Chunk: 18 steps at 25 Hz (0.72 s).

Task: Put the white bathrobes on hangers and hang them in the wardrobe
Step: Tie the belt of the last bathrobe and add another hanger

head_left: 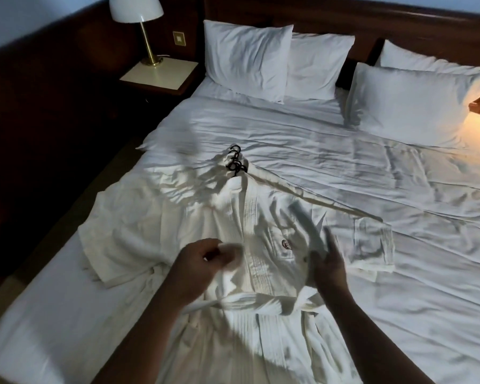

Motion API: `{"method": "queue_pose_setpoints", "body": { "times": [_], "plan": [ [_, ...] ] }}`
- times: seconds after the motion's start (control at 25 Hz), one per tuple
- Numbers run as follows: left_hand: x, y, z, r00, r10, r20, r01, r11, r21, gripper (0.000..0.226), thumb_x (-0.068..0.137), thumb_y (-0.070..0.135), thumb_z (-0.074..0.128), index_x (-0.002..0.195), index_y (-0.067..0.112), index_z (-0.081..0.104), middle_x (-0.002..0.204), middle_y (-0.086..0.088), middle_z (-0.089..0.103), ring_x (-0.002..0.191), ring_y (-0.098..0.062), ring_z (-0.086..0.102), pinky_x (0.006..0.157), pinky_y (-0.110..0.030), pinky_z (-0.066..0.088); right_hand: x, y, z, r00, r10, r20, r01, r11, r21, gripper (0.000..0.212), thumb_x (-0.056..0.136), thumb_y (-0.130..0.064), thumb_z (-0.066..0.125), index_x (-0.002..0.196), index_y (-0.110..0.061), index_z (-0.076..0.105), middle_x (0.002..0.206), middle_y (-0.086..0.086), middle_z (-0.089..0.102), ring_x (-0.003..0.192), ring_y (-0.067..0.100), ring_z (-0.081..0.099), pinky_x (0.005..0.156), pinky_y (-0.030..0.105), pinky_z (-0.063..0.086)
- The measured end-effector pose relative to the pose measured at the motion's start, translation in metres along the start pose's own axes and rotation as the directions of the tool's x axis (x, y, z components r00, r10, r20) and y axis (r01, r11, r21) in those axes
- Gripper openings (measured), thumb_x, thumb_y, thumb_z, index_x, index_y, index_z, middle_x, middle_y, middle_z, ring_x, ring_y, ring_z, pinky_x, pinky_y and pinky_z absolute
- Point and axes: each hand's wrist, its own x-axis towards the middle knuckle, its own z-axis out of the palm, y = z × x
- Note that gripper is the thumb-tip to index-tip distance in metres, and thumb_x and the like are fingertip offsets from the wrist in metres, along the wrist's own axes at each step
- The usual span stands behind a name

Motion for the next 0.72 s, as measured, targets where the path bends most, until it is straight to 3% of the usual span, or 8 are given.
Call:
{"method": "queue_pose_setpoints", "body": {
  "times": [0.08, 0.16, 0.28, 0.36, 0.4, 0.48, 0.6, 0.72],
  "plan": [
    [0.001, 0.024, 0.021, 0.998, 0.029, 0.051, -0.027, 0.999, -0.034, 0.041, 0.081, 0.052, 0.073, 0.079, 0.011, 0.070, 0.064, -0.008, 0.058, 0.061, -0.010, 0.050, 0.060, -0.028, 0.040, -0.020, -0.022, 0.026, 0.969, -0.081, 0.235, 0.094, 0.995, -0.042, 0.052, 0.096, 0.004, 0.053, 0.112, -0.041, 0.073, 0.089, 0.002, 0.073, 0.055, 0.015, 0.058, 0.051, 0.024, 0.050],
    [0.003, 0.045, 0.039, 0.996, 0.059, 0.070, -0.055, 0.996, -0.065, 0.036, 0.084, 0.045, 0.074, 0.078, 0.010, 0.068, 0.062, -0.004, 0.053, 0.060, -0.010, 0.047, 0.058, -0.027, 0.040, -0.038, -0.021, 0.045, 0.869, -0.102, 0.485, 0.207, 0.963, -0.170, 0.052, 0.088, 0.000, 0.055, 0.089, -0.049, 0.072, 0.079, -0.012, 0.068, 0.059, 0.003, 0.057, 0.058, 0.020, 0.048],
    [-0.001, 0.062, 0.058, 0.974, 0.128, 0.187, -0.127, 0.992, -0.016, 0.024, 0.094, 0.029, 0.069, 0.075, 0.014, 0.066, 0.063, 0.000, 0.061, 0.063, -0.009, 0.058, 0.068, -0.033, 0.051, -0.062, -0.011, 0.059, 0.748, -0.070, 0.660, 0.323, 0.907, -0.270, 0.027, 0.083, -0.028, 0.065, 0.109, -0.037, 0.067, 0.102, -0.009, 0.071, 0.094, 0.008, 0.068, 0.082, 0.027, 0.057],
    [-0.009, 0.059, 0.063, 0.948, 0.163, 0.274, -0.152, 0.986, -0.062, 0.014, 0.098, 0.023, 0.065, 0.089, 0.026, 0.075, 0.077, 0.005, 0.073, 0.079, -0.005, 0.070, 0.082, -0.032, 0.057, -0.068, -0.010, 0.061, 0.815, -0.112, 0.569, 0.235, 0.961, -0.147, 0.018, 0.093, -0.028, 0.063, 0.107, -0.017, 0.063, 0.095, 0.009, 0.068, 0.084, 0.026, 0.068, 0.072, 0.041, 0.059],
    [-0.013, 0.054, 0.061, 0.950, 0.162, 0.265, -0.143, 0.986, -0.092, 0.016, 0.099, 0.022, 0.064, 0.098, 0.030, 0.077, 0.085, 0.006, 0.076, 0.086, -0.005, 0.072, 0.084, -0.030, 0.057, -0.068, -0.011, 0.059, 0.867, -0.094, 0.490, 0.148, 0.986, -0.072, 0.007, 0.099, -0.021, 0.061, 0.103, -0.016, 0.062, 0.086, 0.007, 0.068, 0.075, 0.025, 0.065, 0.062, 0.034, 0.057],
    [-0.013, 0.030, 0.050, 0.983, 0.093, 0.159, -0.079, 0.993, -0.093, 0.017, 0.097, 0.028, 0.063, 0.087, 0.027, 0.076, 0.079, 0.010, 0.073, 0.076, -0.002, 0.068, 0.074, -0.032, 0.054, -0.064, -0.013, 0.049, 0.926, 0.050, 0.374, -0.106, 0.985, 0.132, 0.009, 0.100, -0.017, 0.062, 0.106, -0.014, 0.066, 0.076, 0.005, 0.070, 0.062, 0.017, 0.062, 0.050, 0.024, 0.049],
    [-0.015, -0.028, 0.038, 0.978, -0.155, 0.140, 0.138, 0.983, 0.125, 0.039, 0.092, 0.047, 0.060, 0.073, 0.014, 0.070, 0.058, 0.005, 0.058, 0.059, -0.007, 0.054, 0.068, -0.033, 0.043, -0.049, -0.018, 0.029, 0.888, 0.270, 0.374, -0.418, 0.812, 0.407, 0.029, 0.100, -0.023, 0.059, 0.123, -0.009, 0.068, 0.108, 0.020, 0.074, 0.076, 0.020, 0.069, 0.058, 0.028, 0.051],
    [-0.030, -0.068, 0.056, 0.934, -0.249, 0.255, 0.162, 0.934, 0.318, 0.040, 0.087, 0.052, 0.067, 0.122, 0.031, 0.065, 0.111, 0.011, 0.065, 0.103, -0.006, 0.061, 0.096, -0.030, 0.049, -0.043, -0.025, 0.026, 0.840, 0.271, 0.470, -0.472, 0.792, 0.387, 0.032, 0.102, -0.024, 0.054, 0.123, -0.005, 0.068, 0.120, 0.021, 0.071, 0.094, 0.029, 0.066, 0.068, 0.033, 0.048]
  ]
}}
